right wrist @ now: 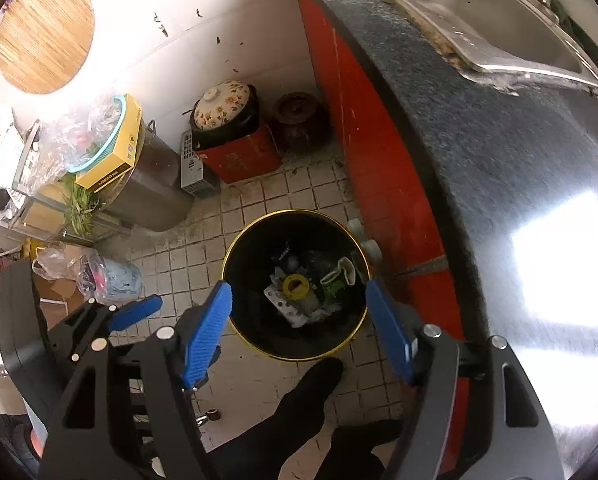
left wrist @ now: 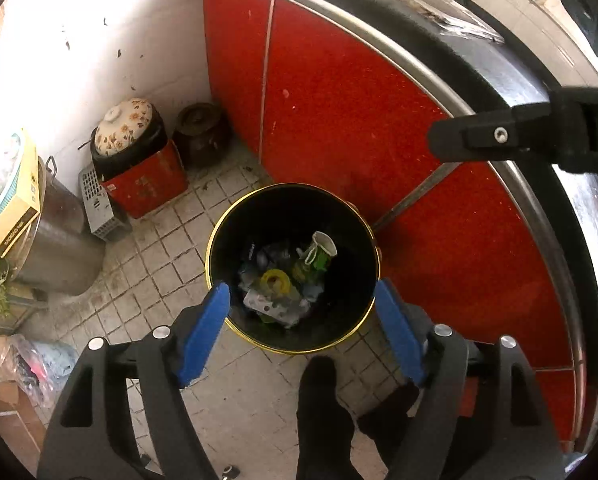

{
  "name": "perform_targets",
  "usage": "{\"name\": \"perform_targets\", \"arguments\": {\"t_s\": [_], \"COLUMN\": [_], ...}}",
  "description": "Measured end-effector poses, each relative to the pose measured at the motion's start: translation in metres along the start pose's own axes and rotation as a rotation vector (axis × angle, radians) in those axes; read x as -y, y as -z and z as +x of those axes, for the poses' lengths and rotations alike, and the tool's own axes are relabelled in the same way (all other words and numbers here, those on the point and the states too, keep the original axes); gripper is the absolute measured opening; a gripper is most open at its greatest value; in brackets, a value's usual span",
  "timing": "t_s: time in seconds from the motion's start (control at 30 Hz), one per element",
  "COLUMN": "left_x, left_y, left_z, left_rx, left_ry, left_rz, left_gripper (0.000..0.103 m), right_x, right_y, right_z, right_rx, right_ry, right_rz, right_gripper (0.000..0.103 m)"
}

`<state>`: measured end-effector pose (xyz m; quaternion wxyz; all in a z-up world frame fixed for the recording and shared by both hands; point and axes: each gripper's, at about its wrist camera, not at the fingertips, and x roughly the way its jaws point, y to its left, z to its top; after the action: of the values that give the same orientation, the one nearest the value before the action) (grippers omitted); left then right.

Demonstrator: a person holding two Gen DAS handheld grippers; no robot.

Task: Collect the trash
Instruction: 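Swing both empty tools back over the cleared counter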

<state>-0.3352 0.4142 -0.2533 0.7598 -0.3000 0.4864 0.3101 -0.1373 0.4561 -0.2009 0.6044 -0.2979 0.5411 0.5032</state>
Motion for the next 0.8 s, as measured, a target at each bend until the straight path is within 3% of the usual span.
{"name": "perform_targets", "arguments": {"t_s": [0.1, 0.17, 0.27, 0.37, 0.53, 0.7, 0.8], "left_x": [0.005, 0.012, 0.028, 0.059, 0.141, 0.260, 0.332], "left_y": [-0.002, -0.006, -0.015, -0.029, -0.058, -0.081, -0.087], "left_z": [-0.007, -0.016, -0.033, -0.054, -0.092, -0.120, -0.130], "left_rx": [0.006, 0.006, -0.013, -0.019, 0.038, 0.103, 0.079], "left_ry": [-0.011, -0.038, -0.082, -0.065, 0.030, 0.158, 0.261], "left_rz": [0.018, 0.031, 0.044, 0.106, 0.276, 0.498, 0.597], "left_gripper": [0.085, 0.091, 0.095, 0.095, 0.095, 0.095, 0.095], "right_x": [0.008, 0.015, 0.038, 0.076, 0.156, 0.229, 0.259], "right_y": [0.006, 0.013, 0.029, 0.056, 0.136, 0.246, 0.315], "right_z": [-0.014, -0.033, -0.082, -0.141, -0.243, -0.322, -0.360], "right_rx": [0.017, 0.044, 0.129, 0.215, 0.345, 0.410, 0.449], "right_ry": [0.005, 0.012, 0.053, 0.107, 0.303, 0.484, 0.575], "right_rz": [0.013, 0.029, 0.071, 0.159, 0.365, 0.678, 0.862], "right_gripper": [0.074, 0.083, 0.091, 0.095, 0.096, 0.096, 0.096]}}
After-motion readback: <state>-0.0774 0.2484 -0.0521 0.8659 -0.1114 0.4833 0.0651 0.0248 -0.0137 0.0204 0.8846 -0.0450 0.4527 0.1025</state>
